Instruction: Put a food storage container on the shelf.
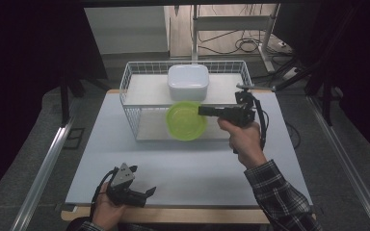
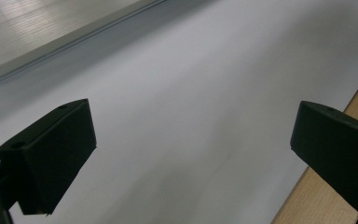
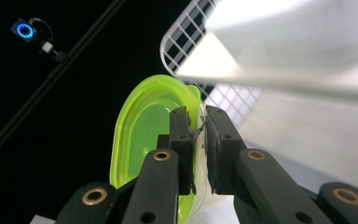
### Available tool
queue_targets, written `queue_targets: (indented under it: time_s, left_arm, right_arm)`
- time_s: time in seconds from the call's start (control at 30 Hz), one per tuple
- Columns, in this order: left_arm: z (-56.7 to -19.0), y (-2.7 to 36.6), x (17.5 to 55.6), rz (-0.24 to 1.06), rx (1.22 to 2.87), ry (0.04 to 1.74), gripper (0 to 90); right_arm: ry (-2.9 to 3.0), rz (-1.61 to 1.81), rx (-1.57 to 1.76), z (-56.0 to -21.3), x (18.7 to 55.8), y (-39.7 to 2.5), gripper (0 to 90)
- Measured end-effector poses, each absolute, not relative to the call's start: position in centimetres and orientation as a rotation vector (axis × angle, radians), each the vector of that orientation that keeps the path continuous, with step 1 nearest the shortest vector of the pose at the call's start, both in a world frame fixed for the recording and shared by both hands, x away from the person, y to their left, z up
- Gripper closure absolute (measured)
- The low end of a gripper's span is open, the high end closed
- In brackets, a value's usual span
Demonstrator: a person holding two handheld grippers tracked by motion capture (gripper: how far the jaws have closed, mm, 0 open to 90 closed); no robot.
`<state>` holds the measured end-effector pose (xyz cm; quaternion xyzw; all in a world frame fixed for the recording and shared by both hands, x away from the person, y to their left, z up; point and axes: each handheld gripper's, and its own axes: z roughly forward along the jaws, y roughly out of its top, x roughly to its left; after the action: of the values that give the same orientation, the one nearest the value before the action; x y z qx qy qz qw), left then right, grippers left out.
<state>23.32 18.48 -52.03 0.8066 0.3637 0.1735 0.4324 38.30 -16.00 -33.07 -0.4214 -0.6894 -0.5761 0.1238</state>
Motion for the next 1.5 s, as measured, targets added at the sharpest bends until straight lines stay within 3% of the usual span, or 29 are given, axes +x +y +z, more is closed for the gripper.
queue_targets:
  time_s: [0.3,0.47,0.8,1.17,1.3,1.43,1.5]
  left_arm:
    - [-52.1,18.5,23.3,0.413,2.007,0.906,0.0]
    - [-52.1,18.5,23.3,0.411,2.009,0.900,0.0]
    - [-52.1,18.4,23.3,0.399,2.008,0.892,0.0]
    - [-52.2,18.3,23.3,0.399,2.018,0.890,0.0]
    - [-52.2,18.3,23.3,0.401,2.021,0.887,0.0]
    - [-52.2,18.3,23.3,0.401,2.023,0.885,0.0]
    - [-52.2,18.3,23.3,0.399,2.025,0.886,0.0]
  right_arm:
    - [-2.016,-1.787,-1.314,-26.1,41.3,-15.4,82.4]
    - [-1.993,-1.812,-1.453,-24.5,44.0,-15.1,82.4]
    - [-1.924,-1.779,-1.648,-24.8,47.7,-14.1,82.2]
    - [-1.871,-1.745,-1.693,-25.5,48.9,-13.7,79.8]
    - [-1.890,-1.732,-1.695,-25.9,49.2,-13.2,71.0]
    - [-1.897,-1.735,-1.707,-26.2,49.5,-13.1,70.1]
    - [-1.914,-1.736,-1.710,-26.2,49.5,-13.0,62.8]
